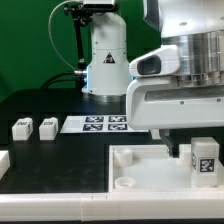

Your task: Assemble one leg

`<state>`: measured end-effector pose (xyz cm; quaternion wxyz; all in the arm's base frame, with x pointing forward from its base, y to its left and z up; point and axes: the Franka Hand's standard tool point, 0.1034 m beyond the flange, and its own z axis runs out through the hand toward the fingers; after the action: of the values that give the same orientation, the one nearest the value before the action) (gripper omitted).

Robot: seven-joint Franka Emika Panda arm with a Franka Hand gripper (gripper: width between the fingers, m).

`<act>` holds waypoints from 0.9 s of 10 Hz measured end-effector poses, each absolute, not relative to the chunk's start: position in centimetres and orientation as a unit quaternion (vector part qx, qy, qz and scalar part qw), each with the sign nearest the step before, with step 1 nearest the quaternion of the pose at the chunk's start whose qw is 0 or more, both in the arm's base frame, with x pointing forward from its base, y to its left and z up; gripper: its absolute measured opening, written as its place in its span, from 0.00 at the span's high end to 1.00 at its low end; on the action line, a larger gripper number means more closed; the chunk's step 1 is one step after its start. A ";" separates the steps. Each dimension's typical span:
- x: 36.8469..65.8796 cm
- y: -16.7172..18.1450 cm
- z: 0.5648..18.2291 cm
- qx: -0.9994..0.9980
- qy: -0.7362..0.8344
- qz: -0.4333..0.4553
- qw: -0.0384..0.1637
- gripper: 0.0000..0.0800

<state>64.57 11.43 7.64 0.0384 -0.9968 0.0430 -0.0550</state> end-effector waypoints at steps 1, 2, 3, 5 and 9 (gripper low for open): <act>64.5 11.4 7.5 -0.997 0.038 -0.054 0.039 0.19; 64.5 11.4 7.5 -0.996 0.056 -0.053 0.040 0.35; 64.5 11.4 7.5 -0.996 0.058 -0.053 0.040 0.52; 64.5 11.2 7.4 -0.984 0.167 -0.048 0.047 0.64; 64.1 10.7 7.3 -0.859 0.507 -0.012 0.063 0.63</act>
Offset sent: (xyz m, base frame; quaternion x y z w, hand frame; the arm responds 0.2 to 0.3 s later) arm 0.0000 0.0000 0.0000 0.0000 0.0000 0.1790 0.9838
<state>64.11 10.71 7.33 0.0633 -0.8595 0.5071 -0.0124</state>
